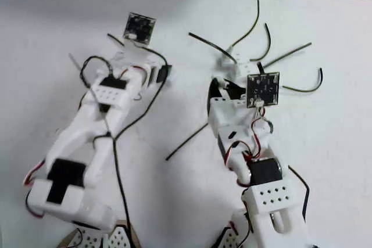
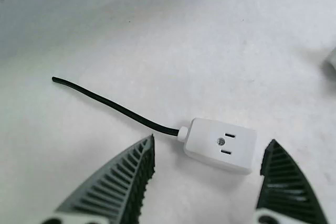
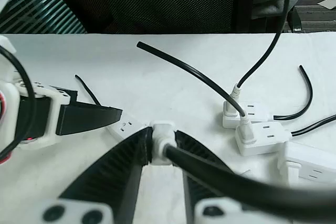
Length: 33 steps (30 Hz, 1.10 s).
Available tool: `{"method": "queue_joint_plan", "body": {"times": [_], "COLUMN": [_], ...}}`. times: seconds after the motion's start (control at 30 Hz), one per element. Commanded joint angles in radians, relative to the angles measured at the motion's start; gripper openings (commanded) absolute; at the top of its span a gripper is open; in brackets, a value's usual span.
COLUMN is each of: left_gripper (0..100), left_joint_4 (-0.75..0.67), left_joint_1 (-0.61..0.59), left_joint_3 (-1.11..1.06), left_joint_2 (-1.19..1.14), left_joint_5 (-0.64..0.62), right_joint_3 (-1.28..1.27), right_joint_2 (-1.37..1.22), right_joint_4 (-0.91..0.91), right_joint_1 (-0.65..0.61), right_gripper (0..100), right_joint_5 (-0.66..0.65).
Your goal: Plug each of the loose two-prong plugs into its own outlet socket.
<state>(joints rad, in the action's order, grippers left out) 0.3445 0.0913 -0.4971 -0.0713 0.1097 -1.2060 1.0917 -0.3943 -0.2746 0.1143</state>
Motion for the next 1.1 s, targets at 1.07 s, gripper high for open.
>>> {"method": "queue_joint_plan", "body": {"times": [1.07], "left_gripper": [16], "left_joint_4": [0.799], "left_joint_1": [0.008], "left_joint_3": [0.535], "left_joint_2": [-0.274], "left_joint_5": [0.163], "right_joint_3": [0.011], "right_joint_2": [0.008], "right_joint_4": [0.012], "right_joint_1": [0.004], "right_gripper": [1.7], "right_joint_5": [0.002]}}
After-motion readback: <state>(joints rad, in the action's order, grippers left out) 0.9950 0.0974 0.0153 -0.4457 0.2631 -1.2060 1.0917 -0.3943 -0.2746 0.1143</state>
